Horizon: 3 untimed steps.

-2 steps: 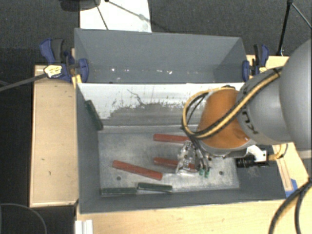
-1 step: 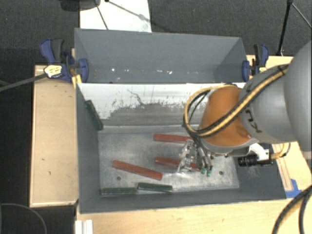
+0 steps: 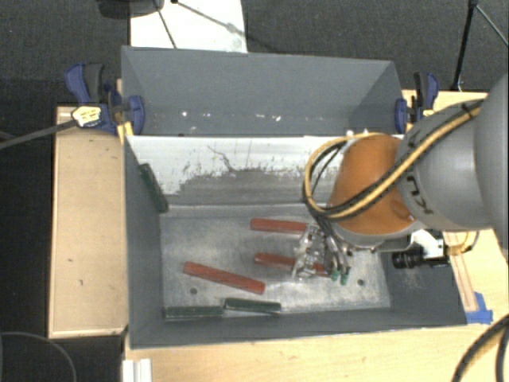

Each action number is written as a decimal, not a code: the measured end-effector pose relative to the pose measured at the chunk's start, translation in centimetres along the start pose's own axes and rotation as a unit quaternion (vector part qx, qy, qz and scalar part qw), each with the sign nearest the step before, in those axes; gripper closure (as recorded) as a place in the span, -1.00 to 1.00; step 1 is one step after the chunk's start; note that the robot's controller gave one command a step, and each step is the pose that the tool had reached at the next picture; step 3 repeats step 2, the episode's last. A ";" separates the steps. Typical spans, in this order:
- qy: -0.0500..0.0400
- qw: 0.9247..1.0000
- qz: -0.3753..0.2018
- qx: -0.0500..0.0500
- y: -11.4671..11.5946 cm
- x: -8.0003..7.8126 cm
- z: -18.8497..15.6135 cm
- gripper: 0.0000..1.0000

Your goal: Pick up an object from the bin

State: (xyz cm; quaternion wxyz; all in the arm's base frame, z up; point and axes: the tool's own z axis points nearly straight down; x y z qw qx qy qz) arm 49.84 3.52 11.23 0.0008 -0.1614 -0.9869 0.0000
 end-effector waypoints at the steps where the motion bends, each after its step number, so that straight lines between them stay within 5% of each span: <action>1: -0.002 1.000 0.000 -0.001 0.0 -0.1 -1.3 1.00; 3: -0.001 1.000 -0.001 0.000 0.0 0.0 -2.1 1.00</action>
Offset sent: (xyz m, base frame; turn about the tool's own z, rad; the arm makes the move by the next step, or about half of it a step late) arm 0.0000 -0.0001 0.0470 0.0000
